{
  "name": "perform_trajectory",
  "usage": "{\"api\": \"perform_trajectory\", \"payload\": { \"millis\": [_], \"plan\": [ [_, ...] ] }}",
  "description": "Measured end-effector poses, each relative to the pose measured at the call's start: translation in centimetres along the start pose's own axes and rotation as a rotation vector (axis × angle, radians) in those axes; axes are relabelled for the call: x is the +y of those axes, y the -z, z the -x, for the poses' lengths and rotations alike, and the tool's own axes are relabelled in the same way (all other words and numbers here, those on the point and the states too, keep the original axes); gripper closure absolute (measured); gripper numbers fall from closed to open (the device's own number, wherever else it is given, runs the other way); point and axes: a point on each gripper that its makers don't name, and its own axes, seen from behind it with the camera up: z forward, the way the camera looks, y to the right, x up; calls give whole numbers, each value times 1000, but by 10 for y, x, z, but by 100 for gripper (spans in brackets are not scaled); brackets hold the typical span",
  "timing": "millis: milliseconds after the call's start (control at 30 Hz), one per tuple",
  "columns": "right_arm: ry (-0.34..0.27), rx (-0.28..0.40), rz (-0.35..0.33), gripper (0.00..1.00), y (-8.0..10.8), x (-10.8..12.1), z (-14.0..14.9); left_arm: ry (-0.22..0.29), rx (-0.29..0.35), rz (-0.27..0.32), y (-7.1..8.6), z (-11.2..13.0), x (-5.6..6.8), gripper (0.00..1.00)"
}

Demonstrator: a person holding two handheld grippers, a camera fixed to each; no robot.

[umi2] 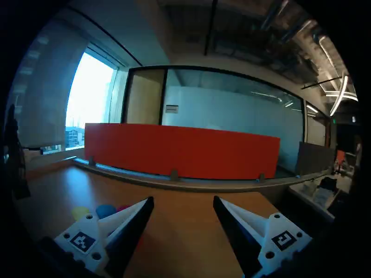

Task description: Pour water

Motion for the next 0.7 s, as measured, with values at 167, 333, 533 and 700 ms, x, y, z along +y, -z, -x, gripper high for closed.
{"api": "perform_trajectory", "payload": {
  "millis": [167, 333, 533, 700],
  "plan": [
    [-20, 9, -24, 1, -8, -5, -19, -2, 6, -1, -6, -18, 0, 14],
    [-30, 6, -34, 1, -14, -4, -23, -15, 5, -7, -12, -26, 0, 14],
    [-36, -6, -33, 1, -15, 2, -23, -21, 0, 2, -16, -31, 5, 14],
    [-44, 2, -33, 1, -12, 7, -32, -14, 0, 17, -13, -38, 11, 14]
  ]
}}
